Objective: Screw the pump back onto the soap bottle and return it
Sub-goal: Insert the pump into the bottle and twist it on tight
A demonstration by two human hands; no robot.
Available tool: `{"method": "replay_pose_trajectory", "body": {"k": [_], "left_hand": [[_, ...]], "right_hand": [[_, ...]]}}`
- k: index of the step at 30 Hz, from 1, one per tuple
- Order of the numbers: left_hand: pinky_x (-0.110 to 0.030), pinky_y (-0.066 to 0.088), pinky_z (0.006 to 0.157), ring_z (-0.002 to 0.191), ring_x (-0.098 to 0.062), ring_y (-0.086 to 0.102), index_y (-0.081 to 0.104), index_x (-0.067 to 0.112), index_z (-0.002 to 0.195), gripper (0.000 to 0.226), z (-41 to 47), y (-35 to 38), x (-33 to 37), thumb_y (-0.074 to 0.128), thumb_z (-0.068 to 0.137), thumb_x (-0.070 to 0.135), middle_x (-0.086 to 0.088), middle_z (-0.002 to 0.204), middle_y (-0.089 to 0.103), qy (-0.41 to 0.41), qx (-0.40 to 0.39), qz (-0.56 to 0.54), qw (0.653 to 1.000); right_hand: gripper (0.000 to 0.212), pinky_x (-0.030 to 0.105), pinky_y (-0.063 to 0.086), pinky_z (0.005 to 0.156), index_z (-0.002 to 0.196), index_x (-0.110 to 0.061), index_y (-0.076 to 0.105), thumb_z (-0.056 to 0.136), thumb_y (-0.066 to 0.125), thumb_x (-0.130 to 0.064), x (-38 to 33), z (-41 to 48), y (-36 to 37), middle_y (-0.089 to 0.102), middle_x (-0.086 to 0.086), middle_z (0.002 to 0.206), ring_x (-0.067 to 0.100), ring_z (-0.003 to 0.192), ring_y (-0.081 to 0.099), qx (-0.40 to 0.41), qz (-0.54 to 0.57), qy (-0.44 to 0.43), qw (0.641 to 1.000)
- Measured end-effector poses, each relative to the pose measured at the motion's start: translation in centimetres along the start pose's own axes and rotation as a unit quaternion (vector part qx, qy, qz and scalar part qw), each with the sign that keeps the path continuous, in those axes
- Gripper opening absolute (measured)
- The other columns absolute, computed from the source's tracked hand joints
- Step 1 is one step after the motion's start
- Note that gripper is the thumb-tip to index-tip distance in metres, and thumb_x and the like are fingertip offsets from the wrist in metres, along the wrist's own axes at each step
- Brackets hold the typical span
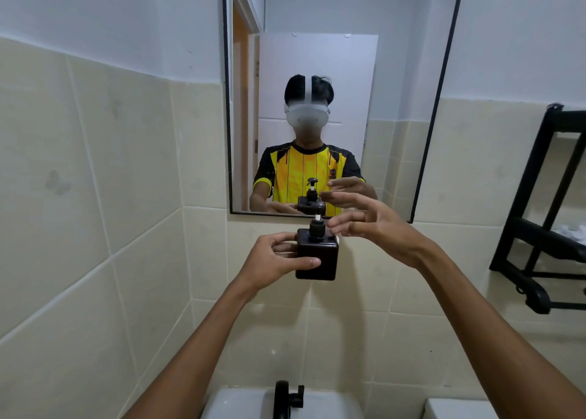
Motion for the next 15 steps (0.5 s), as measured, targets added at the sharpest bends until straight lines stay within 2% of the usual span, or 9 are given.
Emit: {"method": "replay_pose_trajectory", "body": {"k": [5,11,13,15], "left_hand": [[-0.017,0.060,0.071,0.095,-0.011,0.081,0.074,0.018,0.120,0.059,0.0,0.4,0.2,0.097,0.066,0.012,0.002,0.103,0.084,0.003,-0.007,0.006,1.000],[-0.019,0.061,0.074,0.098,-0.014,0.080,0.075,0.019,0.120,0.063,0.1,0.1,-0.2,0.098,0.062,0.017,0.001,0.104,0.084,0.000,-0.007,0.000,1.000],[-0.021,0.061,0.077,0.100,-0.015,0.080,0.074,0.019,0.122,0.068,0.1,0.1,0.0,0.098,0.058,0.024,0.000,0.106,0.084,0.003,-0.011,0.005,1.000],[-0.022,0.062,0.080,0.100,-0.014,0.080,0.073,0.019,0.124,0.073,0.1,0.2,0.2,0.099,0.056,0.027,0.000,0.108,0.083,0.005,-0.019,0.014,1.000]], "right_hand": [[0.060,0.038,0.053,0.104,0.145,-0.018,0.050,0.093,0.065,0.006,-0.5,0.4,1.0,0.071,0.018,0.125,0.028,0.118,0.068,-0.004,-0.001,-0.009,1.000],[0.062,0.038,0.054,0.101,0.144,-0.016,0.051,0.090,0.067,0.008,-0.1,0.3,0.5,0.077,0.014,0.103,0.021,0.104,0.073,0.022,-0.001,0.000,1.000],[0.062,0.038,0.054,0.103,0.145,-0.017,0.051,0.090,0.067,0.008,-0.2,0.4,0.6,0.075,0.016,0.107,0.019,0.107,0.073,0.020,-0.002,-0.001,1.000],[0.061,0.032,0.056,0.098,0.144,-0.019,0.051,0.091,0.066,0.006,-0.3,0.4,1.2,0.072,0.016,0.113,0.015,0.108,0.072,0.000,-0.009,0.002,1.000]]}}
Point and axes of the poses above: each hand's wrist, its own z-axis towards the middle knuckle, its own y-axis out of the palm, x = y × z, the point moved 7 cm from there along z, towards the middle knuckle
